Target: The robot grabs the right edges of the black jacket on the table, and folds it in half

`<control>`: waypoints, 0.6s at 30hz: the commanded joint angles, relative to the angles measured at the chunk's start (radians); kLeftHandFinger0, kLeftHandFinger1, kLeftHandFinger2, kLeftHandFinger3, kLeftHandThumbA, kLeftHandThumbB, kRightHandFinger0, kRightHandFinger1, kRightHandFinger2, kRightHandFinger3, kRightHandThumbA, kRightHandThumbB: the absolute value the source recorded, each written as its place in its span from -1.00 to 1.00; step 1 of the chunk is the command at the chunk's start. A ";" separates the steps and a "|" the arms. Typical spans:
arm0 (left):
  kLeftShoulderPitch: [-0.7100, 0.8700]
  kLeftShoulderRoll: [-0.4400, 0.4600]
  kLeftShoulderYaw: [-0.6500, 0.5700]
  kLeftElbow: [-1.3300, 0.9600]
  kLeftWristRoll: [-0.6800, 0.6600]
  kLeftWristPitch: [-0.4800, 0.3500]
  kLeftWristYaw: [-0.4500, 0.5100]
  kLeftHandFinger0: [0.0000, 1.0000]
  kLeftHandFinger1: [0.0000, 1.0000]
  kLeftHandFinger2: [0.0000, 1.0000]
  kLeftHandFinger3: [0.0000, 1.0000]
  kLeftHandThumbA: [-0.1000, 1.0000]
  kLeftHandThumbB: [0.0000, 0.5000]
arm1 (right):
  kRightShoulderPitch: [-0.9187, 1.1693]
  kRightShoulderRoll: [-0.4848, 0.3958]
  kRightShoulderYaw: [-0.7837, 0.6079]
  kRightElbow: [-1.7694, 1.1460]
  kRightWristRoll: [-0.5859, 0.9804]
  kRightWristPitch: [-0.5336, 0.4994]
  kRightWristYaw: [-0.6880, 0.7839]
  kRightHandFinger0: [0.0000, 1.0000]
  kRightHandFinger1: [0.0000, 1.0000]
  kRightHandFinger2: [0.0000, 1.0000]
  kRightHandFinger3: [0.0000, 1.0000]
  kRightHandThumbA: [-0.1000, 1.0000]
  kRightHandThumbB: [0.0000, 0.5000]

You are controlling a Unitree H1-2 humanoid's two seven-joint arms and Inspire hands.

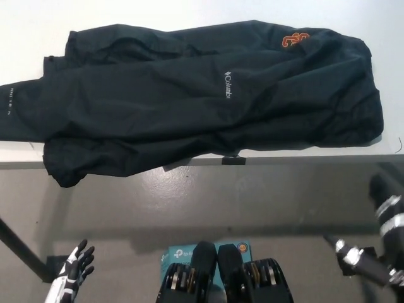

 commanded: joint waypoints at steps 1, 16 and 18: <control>-0.015 0.022 0.024 -0.042 0.001 -0.033 0.006 1.00 1.00 1.00 1.00 1.00 -1.00 | -0.195 -0.119 -0.115 -0.343 0.239 0.299 -0.063 1.00 1.00 1.00 1.00 0.92 0.54; -0.045 0.029 0.027 -0.047 0.032 -0.033 0.007 1.00 1.00 1.00 1.00 1.00 -0.88 | -0.749 -0.387 -0.271 0.203 0.582 0.711 0.026 1.00 1.00 1.00 1.00 1.00 0.35; -0.045 0.028 0.029 -0.049 0.031 -0.030 0.007 1.00 1.00 1.00 1.00 1.00 -0.88 | -0.804 -0.403 -0.243 0.335 0.583 0.712 0.059 1.00 1.00 1.00 1.00 1.00 0.40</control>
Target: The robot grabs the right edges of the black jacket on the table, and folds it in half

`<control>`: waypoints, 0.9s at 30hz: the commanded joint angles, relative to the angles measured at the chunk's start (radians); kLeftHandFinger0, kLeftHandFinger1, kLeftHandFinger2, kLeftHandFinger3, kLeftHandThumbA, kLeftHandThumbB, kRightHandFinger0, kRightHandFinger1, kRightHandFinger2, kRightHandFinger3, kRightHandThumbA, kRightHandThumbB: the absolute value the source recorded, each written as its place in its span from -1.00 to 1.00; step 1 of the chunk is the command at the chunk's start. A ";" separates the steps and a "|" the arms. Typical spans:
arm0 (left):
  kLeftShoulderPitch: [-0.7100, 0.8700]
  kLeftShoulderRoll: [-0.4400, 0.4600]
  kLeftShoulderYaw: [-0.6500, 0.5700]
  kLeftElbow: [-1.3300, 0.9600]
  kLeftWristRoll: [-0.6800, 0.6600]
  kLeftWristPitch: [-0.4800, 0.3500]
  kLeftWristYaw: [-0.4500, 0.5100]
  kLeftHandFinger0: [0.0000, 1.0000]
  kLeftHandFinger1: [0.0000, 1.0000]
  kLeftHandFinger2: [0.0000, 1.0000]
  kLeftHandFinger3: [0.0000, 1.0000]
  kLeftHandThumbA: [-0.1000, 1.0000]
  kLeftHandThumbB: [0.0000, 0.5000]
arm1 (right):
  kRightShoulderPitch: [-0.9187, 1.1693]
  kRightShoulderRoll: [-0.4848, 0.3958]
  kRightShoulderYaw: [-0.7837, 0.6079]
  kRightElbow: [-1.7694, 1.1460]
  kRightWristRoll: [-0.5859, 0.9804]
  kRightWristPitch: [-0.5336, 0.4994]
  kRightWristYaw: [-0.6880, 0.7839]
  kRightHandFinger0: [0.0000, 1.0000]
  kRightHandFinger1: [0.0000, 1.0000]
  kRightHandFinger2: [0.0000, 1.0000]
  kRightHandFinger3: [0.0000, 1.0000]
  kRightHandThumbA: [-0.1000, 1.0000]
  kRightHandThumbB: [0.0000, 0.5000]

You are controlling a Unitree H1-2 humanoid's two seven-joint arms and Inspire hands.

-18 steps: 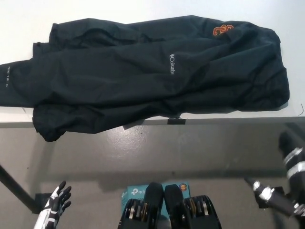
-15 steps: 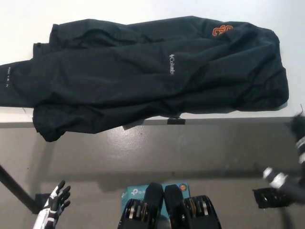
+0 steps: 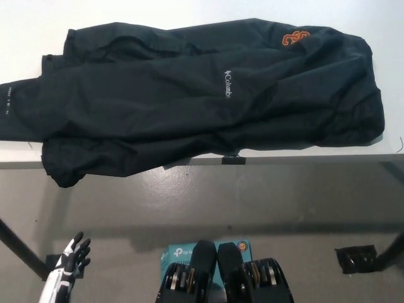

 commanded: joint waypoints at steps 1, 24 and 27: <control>-0.013 0.027 0.013 -0.053 0.021 -0.028 0.005 1.00 1.00 1.00 1.00 1.00 -0.90 | -0.308 -0.139 -0.007 0.392 0.280 0.319 0.100 1.00 1.00 1.00 1.00 1.00 0.35; -0.021 0.024 0.028 -0.053 0.003 -0.022 -0.002 1.00 1.00 1.00 1.00 1.00 -0.75 | -0.548 -0.106 0.101 1.332 0.101 0.272 0.408 1.00 1.00 1.00 1.00 1.00 0.54; -0.021 0.019 0.031 -0.059 0.003 -0.015 0.003 1.00 1.00 1.00 1.00 1.00 -0.67 | -0.555 -0.101 0.112 1.376 0.080 0.255 0.404 1.00 1.00 1.00 1.00 1.00 0.57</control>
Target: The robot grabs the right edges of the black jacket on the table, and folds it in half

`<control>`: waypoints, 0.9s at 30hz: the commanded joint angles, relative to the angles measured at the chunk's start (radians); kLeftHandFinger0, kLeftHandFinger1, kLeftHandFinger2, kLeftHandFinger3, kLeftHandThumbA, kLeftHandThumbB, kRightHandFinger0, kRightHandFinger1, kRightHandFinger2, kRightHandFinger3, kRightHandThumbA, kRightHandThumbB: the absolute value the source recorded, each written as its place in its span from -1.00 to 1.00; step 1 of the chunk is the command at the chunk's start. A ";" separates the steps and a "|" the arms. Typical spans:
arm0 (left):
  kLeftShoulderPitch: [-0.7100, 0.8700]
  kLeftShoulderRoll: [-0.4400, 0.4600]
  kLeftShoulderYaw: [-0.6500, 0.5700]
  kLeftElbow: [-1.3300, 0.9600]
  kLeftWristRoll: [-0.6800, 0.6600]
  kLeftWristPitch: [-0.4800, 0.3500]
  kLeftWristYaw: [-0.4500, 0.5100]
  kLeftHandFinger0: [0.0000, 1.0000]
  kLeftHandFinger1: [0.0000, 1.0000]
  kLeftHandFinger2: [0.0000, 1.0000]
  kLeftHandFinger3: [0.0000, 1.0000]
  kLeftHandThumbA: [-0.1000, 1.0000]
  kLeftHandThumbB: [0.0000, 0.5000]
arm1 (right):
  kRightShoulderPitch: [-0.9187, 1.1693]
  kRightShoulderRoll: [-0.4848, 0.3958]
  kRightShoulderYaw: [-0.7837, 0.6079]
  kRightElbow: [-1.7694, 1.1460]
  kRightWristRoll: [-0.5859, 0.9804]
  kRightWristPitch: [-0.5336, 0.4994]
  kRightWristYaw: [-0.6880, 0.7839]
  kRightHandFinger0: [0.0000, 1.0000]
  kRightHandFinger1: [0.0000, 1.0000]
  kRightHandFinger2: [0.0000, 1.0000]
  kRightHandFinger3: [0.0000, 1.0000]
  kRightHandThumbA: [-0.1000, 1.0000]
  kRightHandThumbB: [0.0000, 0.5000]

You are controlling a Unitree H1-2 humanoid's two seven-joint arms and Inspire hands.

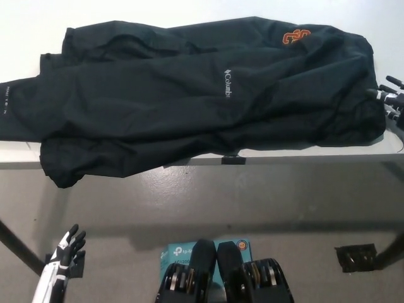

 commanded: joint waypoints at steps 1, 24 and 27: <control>0.000 0.015 0.013 -0.047 -0.005 -0.018 0.003 1.00 1.00 1.00 1.00 1.00 -0.65 | -0.071 -0.028 0.025 0.068 -0.042 -0.019 0.107 1.00 1.00 1.00 1.00 1.00 0.56; -0.011 0.023 0.013 -0.052 0.002 -0.020 0.000 1.00 1.00 1.00 1.00 1.00 -0.56 | -0.180 -0.025 -0.090 0.121 0.007 0.040 0.176 1.00 1.00 1.00 1.00 1.00 0.90; -0.017 0.027 0.011 -0.049 0.014 -0.028 0.002 1.00 1.00 1.00 1.00 1.00 -0.57 | -0.200 -0.014 -0.120 0.131 0.022 0.058 0.182 1.00 1.00 1.00 1.00 1.00 0.93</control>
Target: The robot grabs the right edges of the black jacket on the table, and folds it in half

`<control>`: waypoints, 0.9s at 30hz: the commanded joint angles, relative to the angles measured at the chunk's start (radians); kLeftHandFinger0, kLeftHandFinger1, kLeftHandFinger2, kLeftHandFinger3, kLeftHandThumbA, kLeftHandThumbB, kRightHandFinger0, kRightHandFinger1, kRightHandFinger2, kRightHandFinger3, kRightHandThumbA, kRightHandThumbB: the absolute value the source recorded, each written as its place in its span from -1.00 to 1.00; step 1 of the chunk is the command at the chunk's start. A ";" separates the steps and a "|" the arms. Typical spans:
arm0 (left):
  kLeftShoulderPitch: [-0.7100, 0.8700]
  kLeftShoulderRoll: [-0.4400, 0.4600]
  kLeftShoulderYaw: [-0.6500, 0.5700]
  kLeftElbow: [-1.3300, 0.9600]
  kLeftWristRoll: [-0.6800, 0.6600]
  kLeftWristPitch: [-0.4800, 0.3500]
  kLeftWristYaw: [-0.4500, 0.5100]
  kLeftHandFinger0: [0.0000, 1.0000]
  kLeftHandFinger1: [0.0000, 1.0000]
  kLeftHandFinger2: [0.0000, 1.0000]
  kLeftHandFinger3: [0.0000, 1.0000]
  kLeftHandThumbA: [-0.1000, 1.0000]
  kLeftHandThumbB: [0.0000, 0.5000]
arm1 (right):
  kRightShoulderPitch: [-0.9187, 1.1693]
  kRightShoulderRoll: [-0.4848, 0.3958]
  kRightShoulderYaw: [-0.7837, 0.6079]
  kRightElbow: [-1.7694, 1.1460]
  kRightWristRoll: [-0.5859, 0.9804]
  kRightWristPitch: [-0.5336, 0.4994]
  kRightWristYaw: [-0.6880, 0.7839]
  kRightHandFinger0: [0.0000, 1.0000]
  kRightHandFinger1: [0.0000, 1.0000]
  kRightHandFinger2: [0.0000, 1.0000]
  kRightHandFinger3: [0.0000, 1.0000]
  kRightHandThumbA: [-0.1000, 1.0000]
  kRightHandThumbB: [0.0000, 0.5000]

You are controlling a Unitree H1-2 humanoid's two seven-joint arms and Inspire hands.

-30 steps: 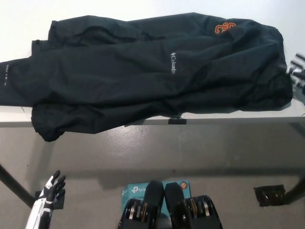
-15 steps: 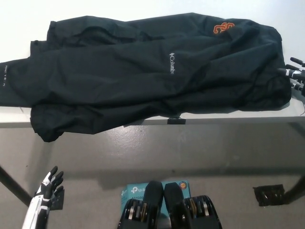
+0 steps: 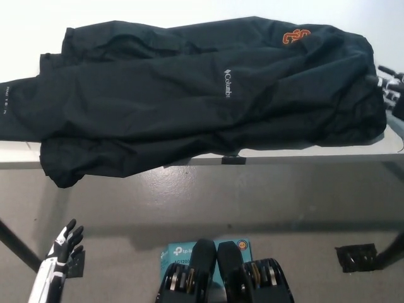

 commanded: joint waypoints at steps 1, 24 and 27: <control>-0.011 0.021 0.007 -0.035 0.017 -0.019 0.004 1.00 1.00 1.00 1.00 1.00 -0.53 | -0.097 -0.001 -0.042 0.010 0.044 0.041 0.047 1.00 1.00 1.00 1.00 1.00 0.87; -0.023 0.025 0.013 -0.033 -0.007 -0.034 -0.003 1.00 1.00 1.00 1.00 1.00 -0.40 | -0.009 0.014 0.044 0.069 -0.078 -0.050 0.032 1.00 1.00 1.00 1.00 1.00 0.81; -0.026 0.022 0.014 -0.037 -0.008 -0.024 -0.001 1.00 1.00 1.00 1.00 1.00 -0.36 | -0.016 0.004 0.046 0.071 -0.077 -0.052 0.040 1.00 1.00 1.00 1.00 1.00 0.81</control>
